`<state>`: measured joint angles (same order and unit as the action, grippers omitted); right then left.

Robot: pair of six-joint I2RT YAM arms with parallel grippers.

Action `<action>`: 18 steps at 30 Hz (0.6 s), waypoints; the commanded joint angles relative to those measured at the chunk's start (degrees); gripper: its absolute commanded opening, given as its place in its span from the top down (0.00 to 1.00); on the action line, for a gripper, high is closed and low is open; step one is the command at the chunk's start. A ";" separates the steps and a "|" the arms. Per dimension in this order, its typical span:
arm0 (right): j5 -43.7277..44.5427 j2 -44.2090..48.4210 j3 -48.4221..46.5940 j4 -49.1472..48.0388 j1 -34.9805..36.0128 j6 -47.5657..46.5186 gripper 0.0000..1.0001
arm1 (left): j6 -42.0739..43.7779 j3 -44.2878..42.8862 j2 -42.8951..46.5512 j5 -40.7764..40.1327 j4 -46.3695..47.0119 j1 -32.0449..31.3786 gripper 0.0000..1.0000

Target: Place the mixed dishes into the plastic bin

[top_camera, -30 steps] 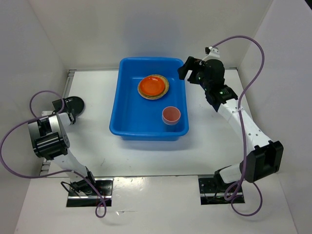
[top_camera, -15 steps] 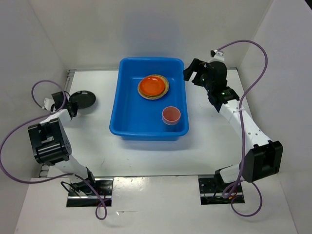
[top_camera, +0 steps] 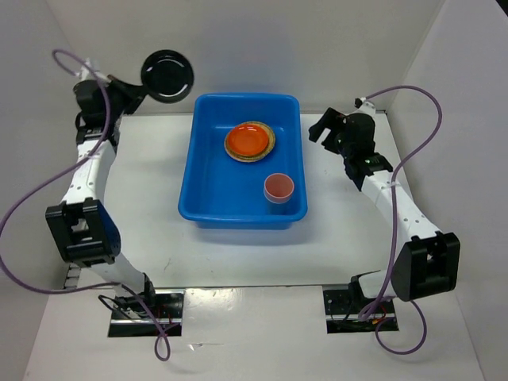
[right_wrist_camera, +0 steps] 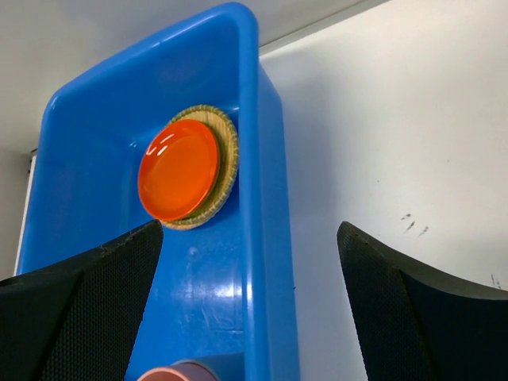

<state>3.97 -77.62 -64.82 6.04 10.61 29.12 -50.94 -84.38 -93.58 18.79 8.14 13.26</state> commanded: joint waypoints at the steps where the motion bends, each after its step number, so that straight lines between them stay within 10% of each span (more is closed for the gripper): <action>1: 1.92 2.92 1.18 -3.32 -1.20 1.46 0.05 | 5.41 -7.34 -7.04 8.45 -1.81 -5.94 1.00; 18: 2.10 6.78 4.96 -2.80 -4.46 1.99 0.05 | 14.29 -38.76 -36.84 -0.66 -23.78 -23.80 1.00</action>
<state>5.39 -73.06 -60.55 5.45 6.33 30.65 -37.63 -119.79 -128.18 21.28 -13.37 -10.07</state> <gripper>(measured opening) 0.946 0.026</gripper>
